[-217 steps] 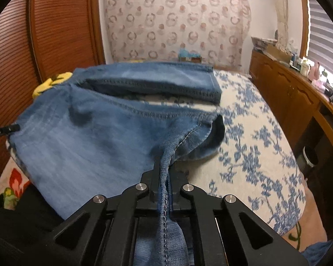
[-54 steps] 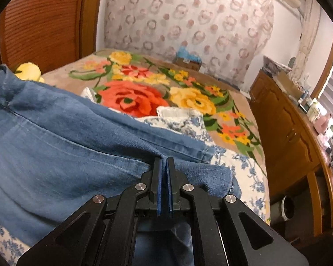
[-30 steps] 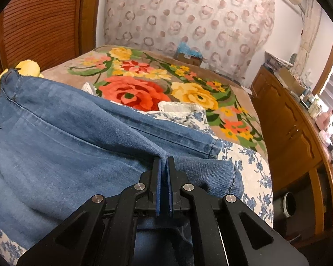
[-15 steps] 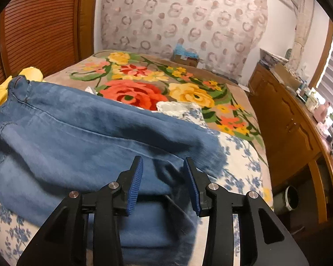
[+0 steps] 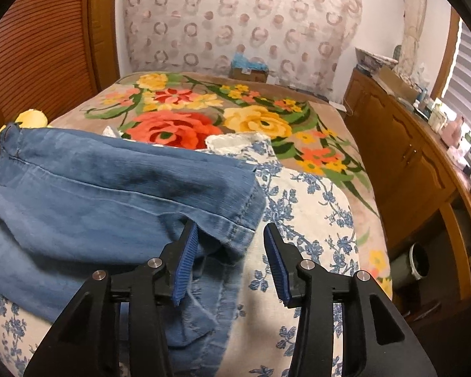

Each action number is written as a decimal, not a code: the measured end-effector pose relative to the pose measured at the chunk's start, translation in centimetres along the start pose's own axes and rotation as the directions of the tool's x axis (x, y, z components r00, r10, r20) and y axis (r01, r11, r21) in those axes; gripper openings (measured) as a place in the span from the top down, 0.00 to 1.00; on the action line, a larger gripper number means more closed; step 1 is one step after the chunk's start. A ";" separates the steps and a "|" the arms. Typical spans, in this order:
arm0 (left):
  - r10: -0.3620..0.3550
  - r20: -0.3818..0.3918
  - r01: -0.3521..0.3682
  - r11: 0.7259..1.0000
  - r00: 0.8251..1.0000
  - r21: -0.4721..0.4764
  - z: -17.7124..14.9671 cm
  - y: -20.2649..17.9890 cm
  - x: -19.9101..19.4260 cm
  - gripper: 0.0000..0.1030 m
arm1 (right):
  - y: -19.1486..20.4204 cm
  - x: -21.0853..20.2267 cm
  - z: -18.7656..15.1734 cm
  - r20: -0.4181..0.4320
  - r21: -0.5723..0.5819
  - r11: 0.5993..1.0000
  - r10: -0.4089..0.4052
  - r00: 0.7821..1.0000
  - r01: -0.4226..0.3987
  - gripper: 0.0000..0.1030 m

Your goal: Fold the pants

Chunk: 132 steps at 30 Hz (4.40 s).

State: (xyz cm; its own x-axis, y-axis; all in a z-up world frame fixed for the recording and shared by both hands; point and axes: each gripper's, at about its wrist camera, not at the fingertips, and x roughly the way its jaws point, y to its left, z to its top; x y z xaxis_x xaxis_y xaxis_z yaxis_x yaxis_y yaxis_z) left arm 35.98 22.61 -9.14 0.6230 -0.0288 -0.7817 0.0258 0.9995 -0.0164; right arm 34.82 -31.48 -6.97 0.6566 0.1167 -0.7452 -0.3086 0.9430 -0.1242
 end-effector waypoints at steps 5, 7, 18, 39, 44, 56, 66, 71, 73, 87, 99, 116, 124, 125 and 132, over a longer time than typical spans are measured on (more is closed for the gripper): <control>-0.030 -0.039 0.030 1.000 0.999 -0.007 0.5 0.2 1.8 0.57 | -0.7 0.1 -0.4 -0.010 -0.004 1.000 -0.013 1.000 0.013 0.56; -0.069 -0.047 0.068 0.997 0.996 -0.024 0.6 0.5 2.2 0.69 | -0.9 0.3 -0.5 -0.017 0.000 1.000 -0.014 1.000 0.014 0.56; -0.043 0.009 0.043 0.999 0.999 -0.009 0.6 0.4 0.6 1.00 | -2.0 0.6 -1.1 -0.019 0.017 1.000 0.010 1.000 -0.009 0.56; -0.057 -0.008 0.057 0.997 0.998 -0.047 2.9 1.7 1.0 0.59 | -2.4 0.6 -0.3 0.009 0.032 0.999 0.019 1.000 -0.019 0.56; -0.102 -0.050 0.098 0.991 0.994 -0.087 2.9 1.7 2.6 0.59 | -2.3 0.6 -0.3 0.011 0.029 0.999 0.016 1.000 -0.016 0.56; -0.165 -0.041 0.160 0.983 0.985 -0.095 3.0 0.7 3.7 0.91 | -2.3 0.7 -0.4 0.012 0.030 0.999 0.019 1.000 -0.019 0.56; -0.087 0.150 0.099 0.992 0.985 -0.078 6.3 1.1 -2.4 0.93 | -2.3 0.2 0.0 0.040 0.038 0.999 0.035 0.999 -0.036 0.56; -0.048 0.121 0.054 0.997 0.991 -0.050 6.7 0.4 -1.1 0.92 | -2.6 0.1 0.4 0.054 0.055 0.997 0.043 0.998 -0.046 0.56; -0.056 0.096 0.061 0.997 0.994 -0.050 6.2 0.2 -0.4 0.89 | -2.6 0.3 0.5 0.049 0.054 0.997 0.054 0.997 -0.057 0.56; -0.054 0.102 0.056 0.998 0.993 -0.026 2.8 -0.4 -4.5 0.62 | -1.8 0.8 4.6 0.105 0.027 0.996 0.084 0.991 -0.088 0.90; -0.100 0.114 0.098 0.995 0.988 0.020 -1.8 -5.5 -7.4 0.62 | -0.9 -2.8 -0.3 0.055 0.063 0.986 0.149 0.987 -0.152 0.66; -0.055 0.111 0.053 0.998 0.992 0.024 -5.7 -6.5 -8.9 0.62 | -2.0 -6.7 -4.6 0.049 0.137 0.974 0.172 0.984 -0.178 0.98; 0.008 0.116 -0.004 1.000 0.993 -0.030 -7.0 -3.2 -9.1 0.62 | -0.6 -5.2 -7.2 -0.023 0.151 0.977 0.158 0.987 -0.153 0.74; 0.014 0.116 -0.010 0.999 0.993 -0.037 -7.1 -2.8 -9.1 0.62 | -0.5 -5.0 -7.4 -0.023 0.159 0.975 0.159 0.987 -0.154 0.66; 0.044 0.091 -0.039 0.998 0.995 -0.055 -7.9 -0.6 -8.2 0.60 | 0.6 -3.5 -7.9 -0.071 0.163 0.975 0.162 0.984 -0.149 0.63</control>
State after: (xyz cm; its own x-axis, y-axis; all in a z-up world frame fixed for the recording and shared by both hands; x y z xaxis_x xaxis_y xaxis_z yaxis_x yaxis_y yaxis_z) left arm 24.62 22.34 -7.64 0.6919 0.0146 -0.7218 -0.0416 0.9989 -0.0197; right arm 26.89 -33.83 -9.56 0.5472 0.2452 -0.8003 -0.2866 0.9532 0.0961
